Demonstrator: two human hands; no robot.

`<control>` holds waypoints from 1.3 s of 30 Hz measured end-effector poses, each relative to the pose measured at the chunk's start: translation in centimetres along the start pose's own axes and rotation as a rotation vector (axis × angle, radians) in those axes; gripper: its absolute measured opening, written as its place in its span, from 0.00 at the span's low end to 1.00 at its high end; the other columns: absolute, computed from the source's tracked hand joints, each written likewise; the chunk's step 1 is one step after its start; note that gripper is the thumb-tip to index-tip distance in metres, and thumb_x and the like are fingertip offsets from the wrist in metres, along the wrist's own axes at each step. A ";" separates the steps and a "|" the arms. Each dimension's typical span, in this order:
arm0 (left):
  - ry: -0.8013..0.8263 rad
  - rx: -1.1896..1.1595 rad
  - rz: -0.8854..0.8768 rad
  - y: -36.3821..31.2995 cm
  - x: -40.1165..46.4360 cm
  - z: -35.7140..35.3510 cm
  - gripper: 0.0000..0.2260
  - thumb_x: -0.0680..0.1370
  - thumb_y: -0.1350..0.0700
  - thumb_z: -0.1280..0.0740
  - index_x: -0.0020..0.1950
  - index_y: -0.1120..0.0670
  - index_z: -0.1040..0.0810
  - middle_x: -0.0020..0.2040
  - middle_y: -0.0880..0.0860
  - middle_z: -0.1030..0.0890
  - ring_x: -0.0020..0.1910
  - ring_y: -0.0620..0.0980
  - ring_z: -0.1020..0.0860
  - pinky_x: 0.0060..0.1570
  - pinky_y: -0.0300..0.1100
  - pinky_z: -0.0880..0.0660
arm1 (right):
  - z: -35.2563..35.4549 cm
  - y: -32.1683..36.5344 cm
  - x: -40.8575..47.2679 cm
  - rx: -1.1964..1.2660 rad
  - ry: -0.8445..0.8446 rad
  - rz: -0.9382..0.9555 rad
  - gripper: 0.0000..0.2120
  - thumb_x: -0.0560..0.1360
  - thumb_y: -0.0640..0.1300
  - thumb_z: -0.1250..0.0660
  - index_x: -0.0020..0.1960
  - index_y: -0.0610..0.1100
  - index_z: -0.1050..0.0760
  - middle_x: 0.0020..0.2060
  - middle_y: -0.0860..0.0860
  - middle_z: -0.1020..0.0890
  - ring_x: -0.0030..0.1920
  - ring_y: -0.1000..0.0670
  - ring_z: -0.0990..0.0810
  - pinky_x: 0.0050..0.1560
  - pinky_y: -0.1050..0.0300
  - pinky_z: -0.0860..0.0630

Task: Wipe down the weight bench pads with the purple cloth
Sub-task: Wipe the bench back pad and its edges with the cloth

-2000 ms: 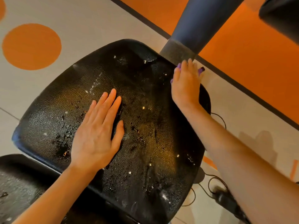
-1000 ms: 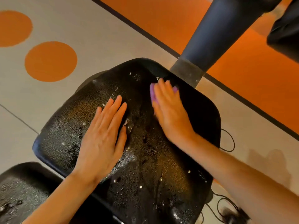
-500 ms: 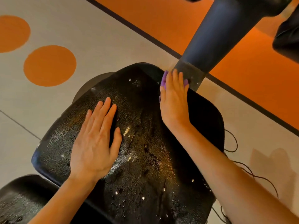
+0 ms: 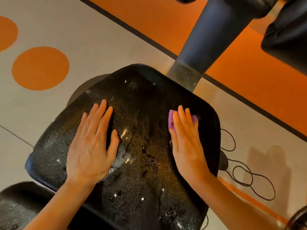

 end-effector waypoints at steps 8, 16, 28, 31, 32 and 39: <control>-0.001 0.011 0.004 0.0 -0.1 0.0 0.26 0.82 0.46 0.48 0.79 0.55 0.42 0.80 0.52 0.44 0.80 0.49 0.48 0.79 0.48 0.51 | 0.4 2.0 1.4 0.082 -0.048 -0.023 0.22 0.83 0.43 0.51 0.75 0.39 0.42 0.75 0.41 0.40 0.77 0.43 0.46 0.76 0.42 0.46; -0.007 0.007 0.008 0.0 0.0 -0.1 0.26 0.82 0.46 0.48 0.79 0.54 0.41 0.80 0.51 0.44 0.80 0.47 0.48 0.79 0.45 0.53 | -1.4 1.9 14.6 0.060 -0.110 -0.211 0.22 0.82 0.45 0.48 0.73 0.38 0.38 0.73 0.40 0.37 0.75 0.41 0.43 0.74 0.40 0.46; 0.018 -0.033 0.022 0.0 0.2 0.2 0.26 0.81 0.46 0.47 0.78 0.53 0.40 0.80 0.49 0.44 0.80 0.46 0.49 0.78 0.42 0.56 | -2.0 5.6 16.4 0.073 -0.057 -0.121 0.22 0.83 0.45 0.51 0.74 0.38 0.40 0.75 0.41 0.39 0.76 0.41 0.44 0.75 0.42 0.51; 0.026 -0.043 0.024 -0.1 0.1 0.2 0.26 0.81 0.46 0.47 0.78 0.54 0.40 0.80 0.49 0.44 0.80 0.46 0.49 0.78 0.42 0.56 | -0.1 3.3 10.7 0.011 0.000 0.076 0.25 0.80 0.45 0.54 0.76 0.40 0.44 0.76 0.42 0.43 0.77 0.43 0.47 0.76 0.42 0.48; 0.026 -0.044 0.023 -0.1 0.2 0.3 0.26 0.81 0.46 0.47 0.78 0.54 0.40 0.80 0.50 0.44 0.80 0.46 0.49 0.78 0.42 0.56 | 0.5 1.0 8.8 -0.028 0.002 0.035 0.26 0.80 0.44 0.54 0.76 0.40 0.45 0.76 0.42 0.42 0.77 0.43 0.46 0.75 0.41 0.45; 0.039 -0.041 0.024 -0.1 0.2 0.2 0.27 0.81 0.47 0.46 0.78 0.54 0.41 0.80 0.50 0.44 0.80 0.47 0.49 0.79 0.44 0.54 | -0.3 2.1 11.5 -0.080 -0.127 -0.218 0.22 0.81 0.42 0.46 0.73 0.38 0.39 0.71 0.41 0.33 0.73 0.41 0.37 0.74 0.41 0.43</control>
Point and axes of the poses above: each hand's wrist, its own x-axis towards the middle knuckle, its own z-axis out of the back of the hand, y = z × x, the point moved 3 cm from there along x, towards the middle knuckle
